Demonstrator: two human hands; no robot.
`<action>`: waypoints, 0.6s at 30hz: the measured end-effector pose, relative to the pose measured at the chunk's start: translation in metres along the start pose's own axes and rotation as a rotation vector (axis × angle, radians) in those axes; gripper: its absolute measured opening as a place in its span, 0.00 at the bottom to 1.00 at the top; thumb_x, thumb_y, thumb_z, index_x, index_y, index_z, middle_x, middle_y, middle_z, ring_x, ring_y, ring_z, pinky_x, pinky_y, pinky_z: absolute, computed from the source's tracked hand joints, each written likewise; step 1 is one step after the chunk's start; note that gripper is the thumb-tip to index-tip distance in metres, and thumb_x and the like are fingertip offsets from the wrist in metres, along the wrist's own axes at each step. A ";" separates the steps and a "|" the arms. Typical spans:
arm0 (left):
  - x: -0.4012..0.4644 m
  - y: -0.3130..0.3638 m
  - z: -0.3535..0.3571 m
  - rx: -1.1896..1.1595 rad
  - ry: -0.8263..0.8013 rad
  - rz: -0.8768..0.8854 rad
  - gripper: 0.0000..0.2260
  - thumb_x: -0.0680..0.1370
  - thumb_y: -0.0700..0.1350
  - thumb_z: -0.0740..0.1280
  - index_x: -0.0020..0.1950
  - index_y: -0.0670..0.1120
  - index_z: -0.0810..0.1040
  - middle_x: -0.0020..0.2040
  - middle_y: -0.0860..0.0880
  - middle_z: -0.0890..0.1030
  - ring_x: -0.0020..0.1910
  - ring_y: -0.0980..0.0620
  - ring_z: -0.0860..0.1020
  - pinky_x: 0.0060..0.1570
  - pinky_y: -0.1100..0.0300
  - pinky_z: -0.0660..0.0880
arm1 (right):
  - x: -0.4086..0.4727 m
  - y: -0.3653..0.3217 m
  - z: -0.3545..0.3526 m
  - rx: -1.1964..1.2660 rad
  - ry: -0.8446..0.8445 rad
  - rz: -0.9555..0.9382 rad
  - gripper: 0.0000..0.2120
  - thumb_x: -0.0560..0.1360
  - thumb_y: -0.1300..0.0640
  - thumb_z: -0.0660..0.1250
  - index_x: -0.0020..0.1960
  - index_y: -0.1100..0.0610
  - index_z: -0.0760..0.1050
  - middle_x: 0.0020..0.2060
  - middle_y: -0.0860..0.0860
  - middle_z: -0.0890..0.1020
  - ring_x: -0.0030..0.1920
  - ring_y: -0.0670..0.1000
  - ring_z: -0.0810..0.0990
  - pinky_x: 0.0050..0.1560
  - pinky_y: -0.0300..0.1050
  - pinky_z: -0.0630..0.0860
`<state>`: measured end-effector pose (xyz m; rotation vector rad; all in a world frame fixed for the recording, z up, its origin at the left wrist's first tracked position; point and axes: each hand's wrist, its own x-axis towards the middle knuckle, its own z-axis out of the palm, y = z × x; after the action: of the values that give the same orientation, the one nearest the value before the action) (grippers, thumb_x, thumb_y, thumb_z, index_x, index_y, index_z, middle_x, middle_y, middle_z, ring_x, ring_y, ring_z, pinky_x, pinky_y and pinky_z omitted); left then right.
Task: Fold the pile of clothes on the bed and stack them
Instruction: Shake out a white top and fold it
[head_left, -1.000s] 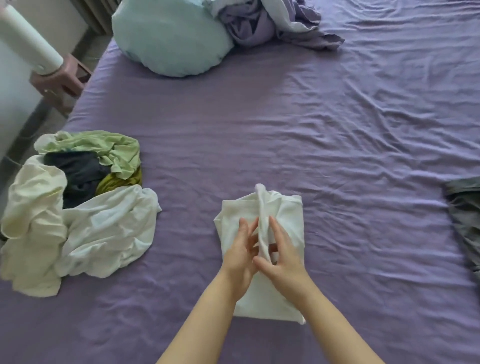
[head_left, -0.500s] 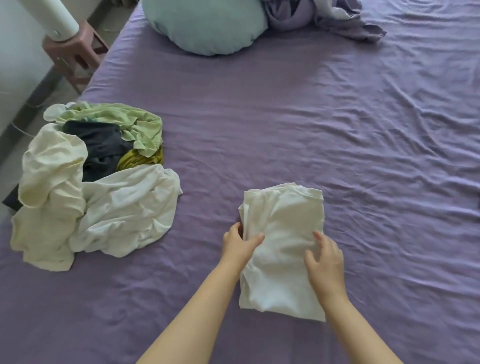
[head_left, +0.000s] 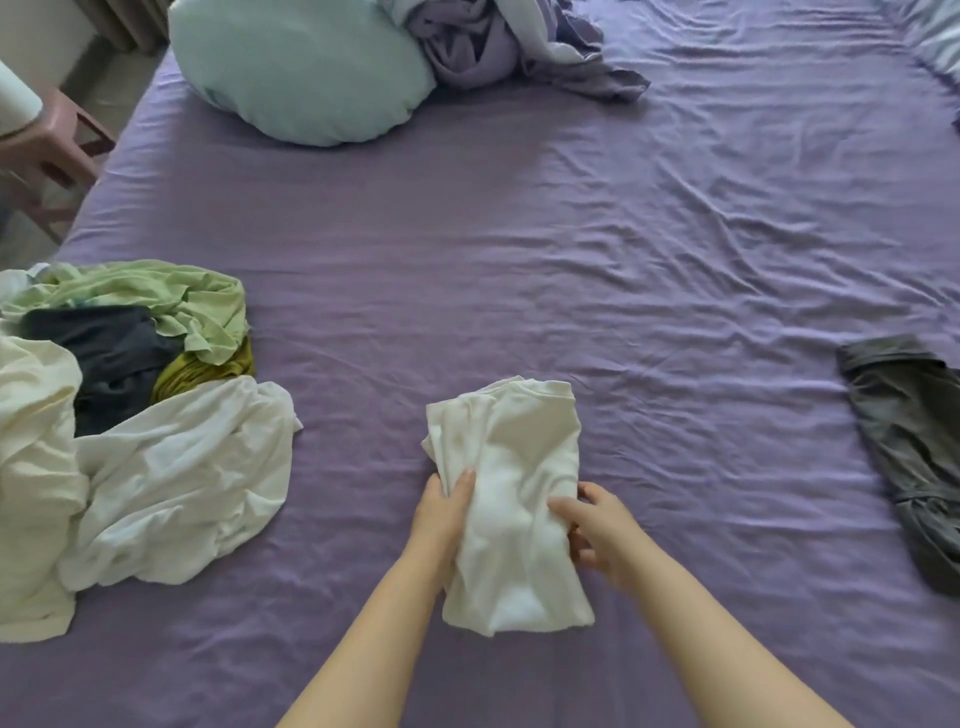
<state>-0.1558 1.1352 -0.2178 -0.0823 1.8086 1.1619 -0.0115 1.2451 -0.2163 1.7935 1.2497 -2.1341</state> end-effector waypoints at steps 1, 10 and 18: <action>-0.003 0.004 0.003 -0.038 -0.018 0.018 0.18 0.80 0.52 0.63 0.67 0.47 0.71 0.60 0.45 0.79 0.57 0.43 0.79 0.61 0.43 0.74 | -0.003 -0.002 -0.003 0.029 -0.042 -0.018 0.11 0.74 0.61 0.65 0.57 0.56 0.76 0.40 0.52 0.84 0.35 0.51 0.78 0.39 0.46 0.75; -0.050 0.033 0.087 -0.092 -0.210 0.091 0.11 0.82 0.53 0.60 0.59 0.50 0.76 0.51 0.47 0.84 0.45 0.49 0.84 0.38 0.57 0.79 | -0.047 -0.028 -0.109 0.159 -0.148 -0.243 0.17 0.67 0.58 0.66 0.52 0.44 0.81 0.43 0.53 0.83 0.36 0.53 0.75 0.32 0.42 0.70; -0.100 0.038 0.226 -0.136 -0.341 0.124 0.10 0.82 0.48 0.60 0.61 0.47 0.75 0.54 0.46 0.83 0.50 0.48 0.82 0.50 0.53 0.79 | -0.085 -0.031 -0.266 0.150 -0.055 -0.373 0.18 0.75 0.65 0.63 0.58 0.47 0.78 0.48 0.55 0.84 0.43 0.56 0.79 0.42 0.47 0.74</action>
<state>0.0310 1.2823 -0.1407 0.1436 1.4503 1.2999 0.2058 1.3951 -0.1213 1.6449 1.5523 -2.5129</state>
